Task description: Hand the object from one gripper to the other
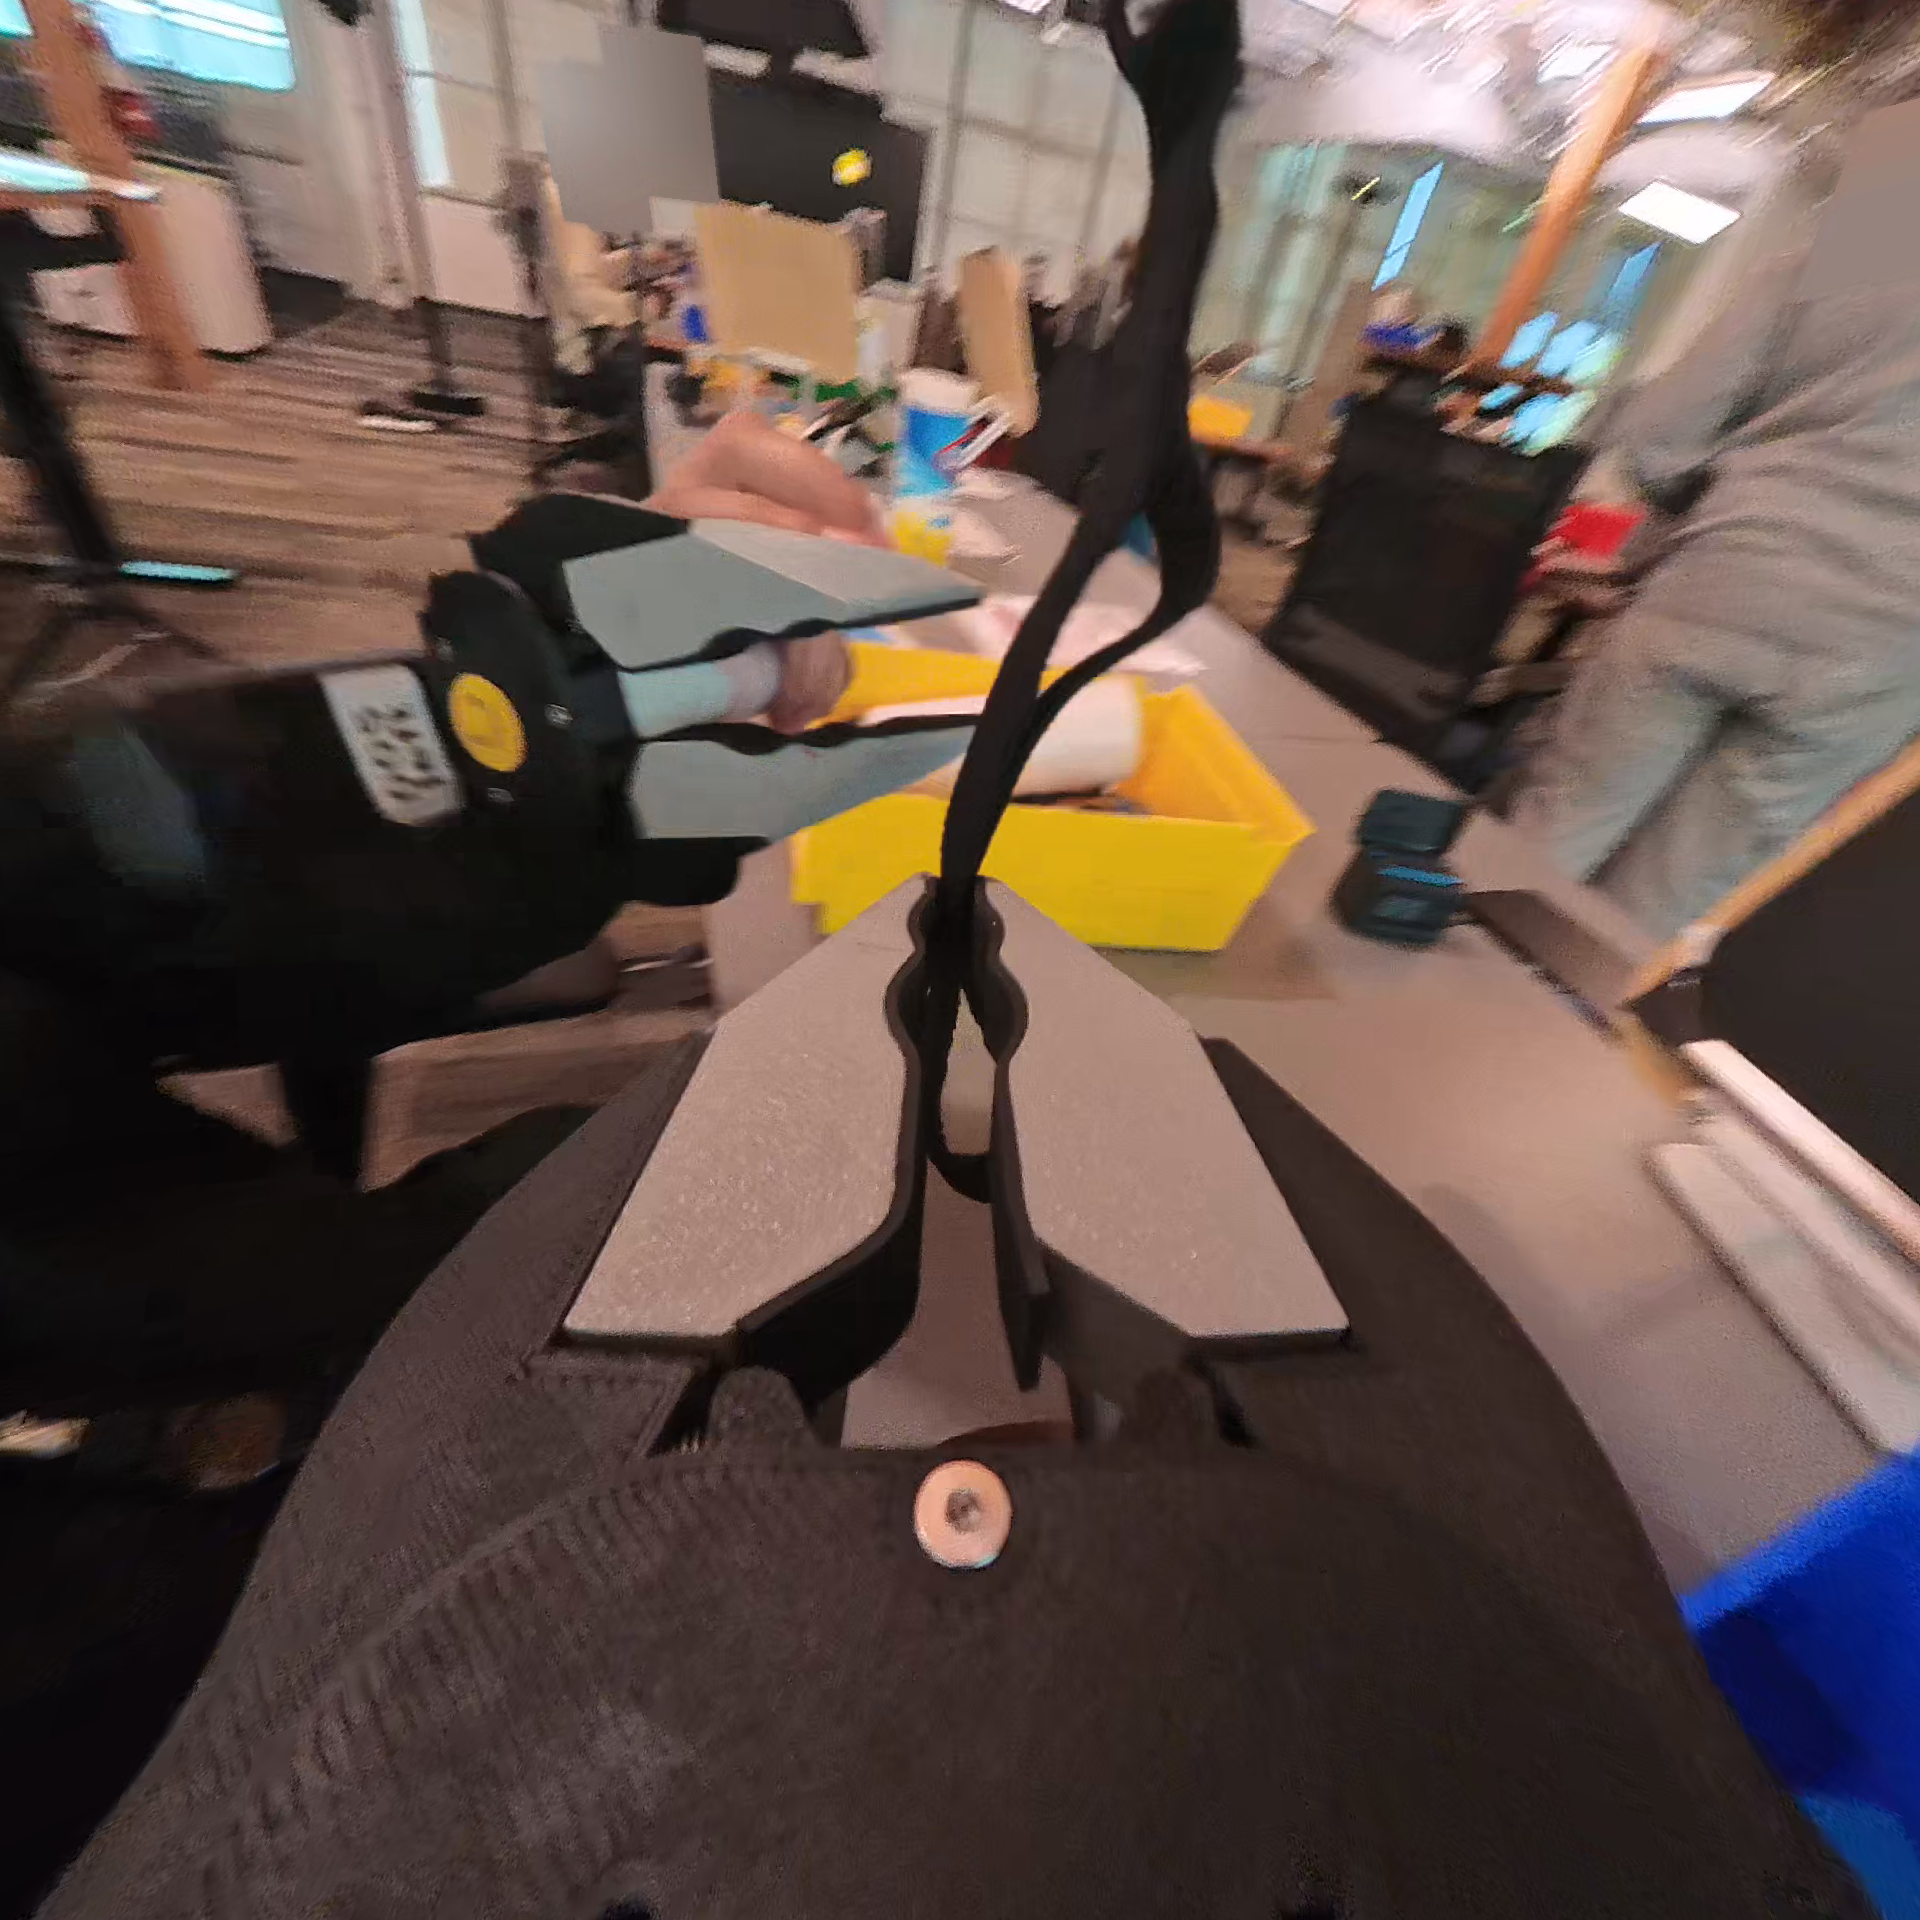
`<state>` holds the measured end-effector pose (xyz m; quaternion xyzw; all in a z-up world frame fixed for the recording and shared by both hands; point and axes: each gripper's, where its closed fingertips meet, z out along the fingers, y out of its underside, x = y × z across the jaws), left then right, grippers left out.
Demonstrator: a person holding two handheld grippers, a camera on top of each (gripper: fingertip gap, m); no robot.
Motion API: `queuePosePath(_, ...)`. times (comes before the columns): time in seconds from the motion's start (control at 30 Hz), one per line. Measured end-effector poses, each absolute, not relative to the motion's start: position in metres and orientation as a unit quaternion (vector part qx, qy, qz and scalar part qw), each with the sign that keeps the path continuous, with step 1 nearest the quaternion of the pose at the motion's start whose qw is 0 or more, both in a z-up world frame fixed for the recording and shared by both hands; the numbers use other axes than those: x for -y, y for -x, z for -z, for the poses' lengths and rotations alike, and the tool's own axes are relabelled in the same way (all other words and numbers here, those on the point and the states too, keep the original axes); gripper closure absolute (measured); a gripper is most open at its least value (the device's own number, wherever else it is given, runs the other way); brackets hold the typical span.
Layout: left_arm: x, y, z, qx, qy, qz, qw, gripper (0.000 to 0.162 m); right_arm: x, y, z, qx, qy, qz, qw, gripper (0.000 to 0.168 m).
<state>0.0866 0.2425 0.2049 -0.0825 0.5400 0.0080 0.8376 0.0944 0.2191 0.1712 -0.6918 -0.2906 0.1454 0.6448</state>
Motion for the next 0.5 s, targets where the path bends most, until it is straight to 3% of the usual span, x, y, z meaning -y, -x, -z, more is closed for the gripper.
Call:
queuePosePath(0.17, -0.248, -0.07, -0.225, -0.538, 0.223, 0.204, 0.787, 0.138, -0.205, -0.113, -0.21, 0.294, 0.616, -0.031, 0.73, 0.167)
queuePosePath(0.3, -0.236, -0.062, -0.232, -0.533, 0.273, 0.367, 0.712, 0.136, -0.195, -0.109, -0.217, 0.331, 0.579, 0.049, 0.743, 0.167)
queuePosePath(0.5, -0.218, -0.049, -0.243, -0.53, 0.249, 0.389, 0.711, 0.138, -0.201, -0.113, -0.214, 0.338, 0.575, 0.143, 0.731, 0.166)
